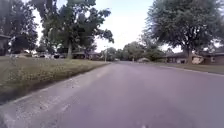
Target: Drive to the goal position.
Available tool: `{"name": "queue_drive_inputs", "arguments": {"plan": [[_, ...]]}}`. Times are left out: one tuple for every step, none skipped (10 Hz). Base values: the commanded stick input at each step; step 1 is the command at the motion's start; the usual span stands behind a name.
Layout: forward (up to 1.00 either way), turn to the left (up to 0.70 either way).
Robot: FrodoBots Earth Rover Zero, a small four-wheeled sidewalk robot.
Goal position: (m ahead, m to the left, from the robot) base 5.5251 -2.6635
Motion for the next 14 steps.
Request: {"name": "queue_drive_inputs", "arguments": {"plan": [[1.0,0.0],[1.0,0.0],[1.0,-0.04],[1.0,-0.15],[1.0,-0.26],[1.0,-0.3],[1.0,0.0],[1.0,0.0],[1.0,0.0],[1.0,0.0],[1.0,0.0],[1.0,0.0],[1.0,0.0],[1.0,0.0]]}}
